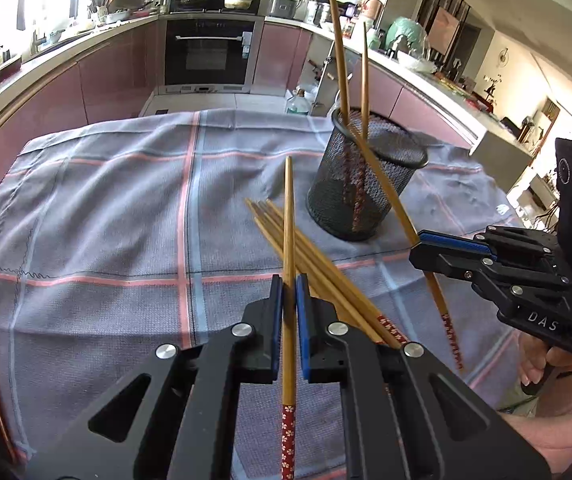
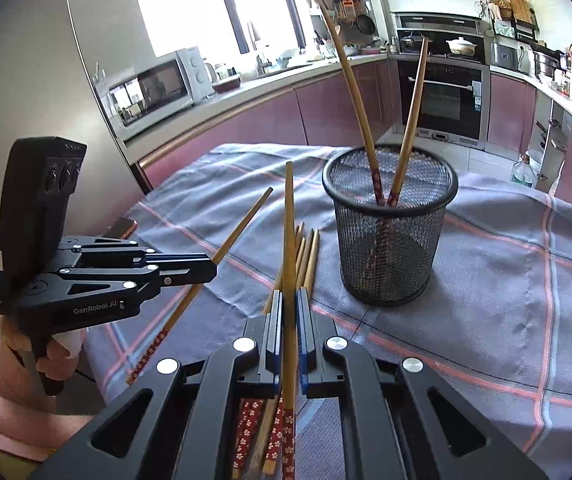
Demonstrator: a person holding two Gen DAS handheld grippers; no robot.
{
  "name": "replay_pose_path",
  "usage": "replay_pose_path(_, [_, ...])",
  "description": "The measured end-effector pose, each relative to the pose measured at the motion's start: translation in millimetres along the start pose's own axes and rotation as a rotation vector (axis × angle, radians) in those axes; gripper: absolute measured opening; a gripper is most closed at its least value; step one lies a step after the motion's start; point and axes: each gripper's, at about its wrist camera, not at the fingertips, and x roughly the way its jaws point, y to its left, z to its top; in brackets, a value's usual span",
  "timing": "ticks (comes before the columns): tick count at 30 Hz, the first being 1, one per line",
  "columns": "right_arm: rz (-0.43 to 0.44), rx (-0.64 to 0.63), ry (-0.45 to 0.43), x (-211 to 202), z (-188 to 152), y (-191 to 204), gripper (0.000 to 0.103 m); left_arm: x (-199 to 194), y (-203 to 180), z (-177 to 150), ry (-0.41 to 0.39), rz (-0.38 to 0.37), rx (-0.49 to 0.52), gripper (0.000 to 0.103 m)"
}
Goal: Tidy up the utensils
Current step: 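Close the left gripper on a chopstick while the right gripper grasps another chopstick, then carry the left gripper's chopstick upright into the mesh cup while the right gripper inserts its own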
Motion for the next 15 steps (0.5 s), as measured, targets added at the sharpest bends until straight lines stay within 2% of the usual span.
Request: replay_pose_path(15, [0.016,-0.004,-0.151,-41.3,20.7,-0.3,0.005,-54.9,-10.3,14.7,-0.11,-0.082,0.023,0.008])
